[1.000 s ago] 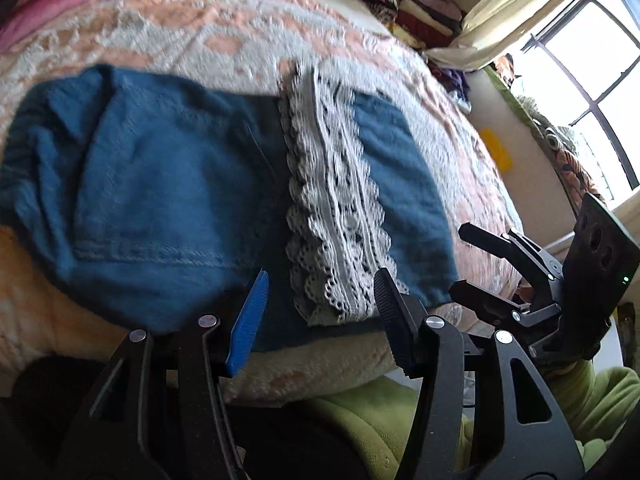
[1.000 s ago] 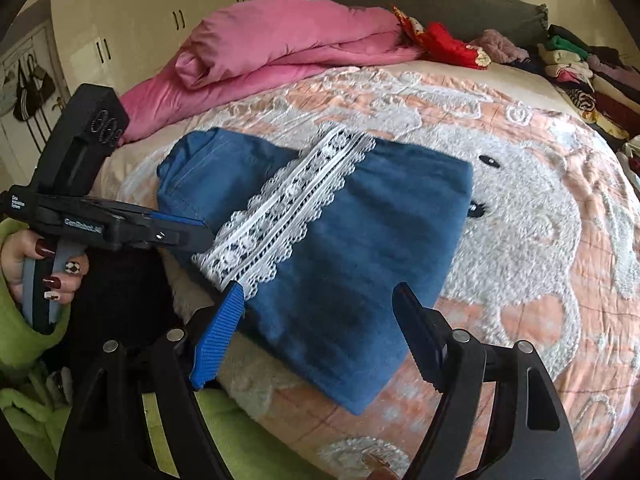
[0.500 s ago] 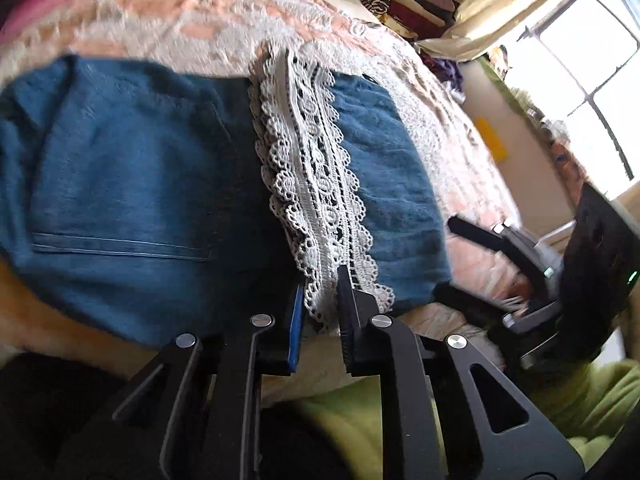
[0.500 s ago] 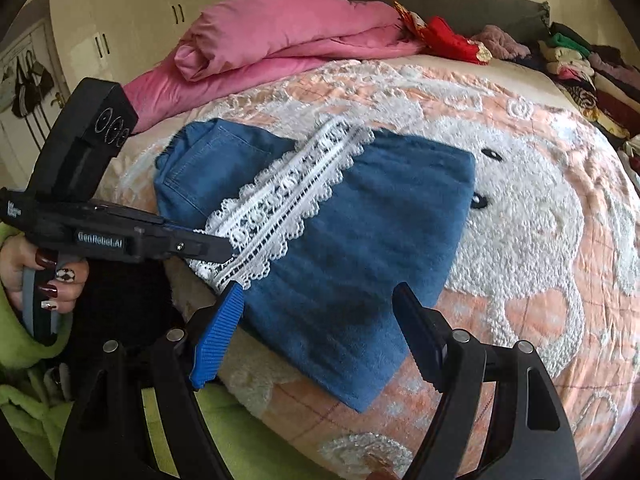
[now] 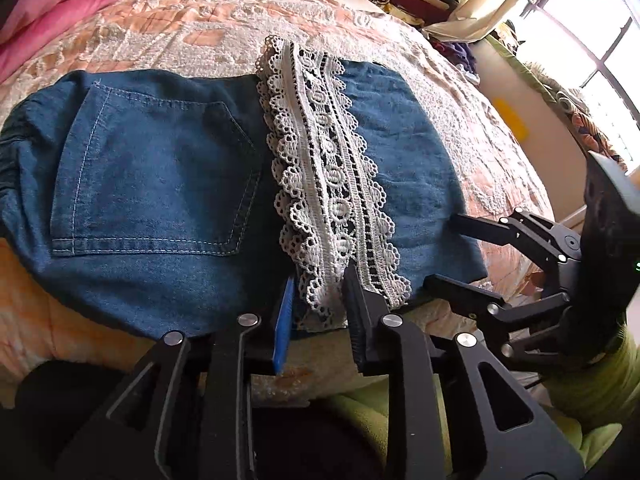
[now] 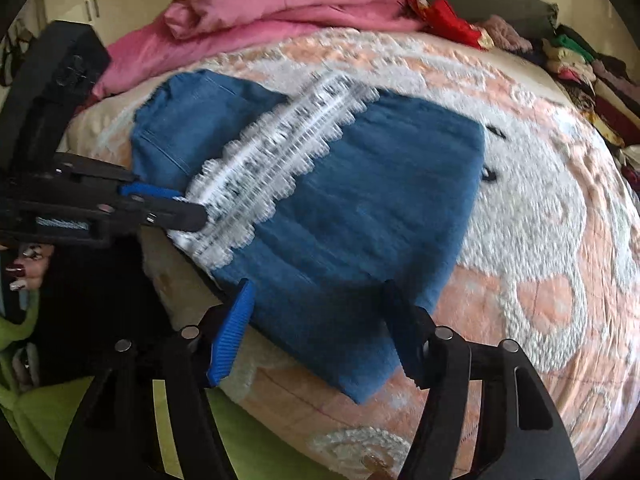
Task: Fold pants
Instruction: 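Release the hems and smooth the folded pants with both open grippers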
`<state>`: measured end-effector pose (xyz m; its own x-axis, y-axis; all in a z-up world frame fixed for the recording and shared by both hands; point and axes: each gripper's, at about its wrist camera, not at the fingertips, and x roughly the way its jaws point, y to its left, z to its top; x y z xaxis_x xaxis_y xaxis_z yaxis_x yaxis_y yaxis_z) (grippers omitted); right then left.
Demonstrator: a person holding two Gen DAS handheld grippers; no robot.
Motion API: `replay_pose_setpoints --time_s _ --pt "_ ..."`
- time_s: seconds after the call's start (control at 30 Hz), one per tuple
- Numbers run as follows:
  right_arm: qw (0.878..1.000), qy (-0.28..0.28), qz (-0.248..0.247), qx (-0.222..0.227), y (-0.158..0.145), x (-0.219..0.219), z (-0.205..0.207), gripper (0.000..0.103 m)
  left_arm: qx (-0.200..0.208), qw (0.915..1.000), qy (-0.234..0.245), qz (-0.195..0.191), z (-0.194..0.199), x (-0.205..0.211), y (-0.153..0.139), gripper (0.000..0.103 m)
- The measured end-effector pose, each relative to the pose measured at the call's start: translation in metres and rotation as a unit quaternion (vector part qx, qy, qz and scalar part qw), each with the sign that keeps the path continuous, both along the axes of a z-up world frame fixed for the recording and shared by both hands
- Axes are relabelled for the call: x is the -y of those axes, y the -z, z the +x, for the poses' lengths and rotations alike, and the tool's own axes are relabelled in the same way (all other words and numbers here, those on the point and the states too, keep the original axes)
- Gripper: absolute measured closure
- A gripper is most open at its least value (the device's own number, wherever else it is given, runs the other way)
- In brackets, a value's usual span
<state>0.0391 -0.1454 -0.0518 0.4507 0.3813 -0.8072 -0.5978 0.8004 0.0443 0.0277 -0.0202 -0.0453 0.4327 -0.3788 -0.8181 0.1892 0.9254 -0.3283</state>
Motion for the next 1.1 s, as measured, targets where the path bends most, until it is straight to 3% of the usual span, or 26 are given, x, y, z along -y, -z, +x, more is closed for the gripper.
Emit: replay_pose_setpoints --time_s 0.73,1.1 --pt "1.0 0.016 0.025 -0.004 -0.009 0.014 -0.004 0.034 0.01 0.9999 -0.003 0.009 -0.006 -0.001 -0.005 0.082" --pt "0.998 0.026 0.046 0.023 -0.036 0.02 -0.002 0.015 0.055 0.9976 -0.028 0.032 -0.015 -0.02 -0.031 0.056"
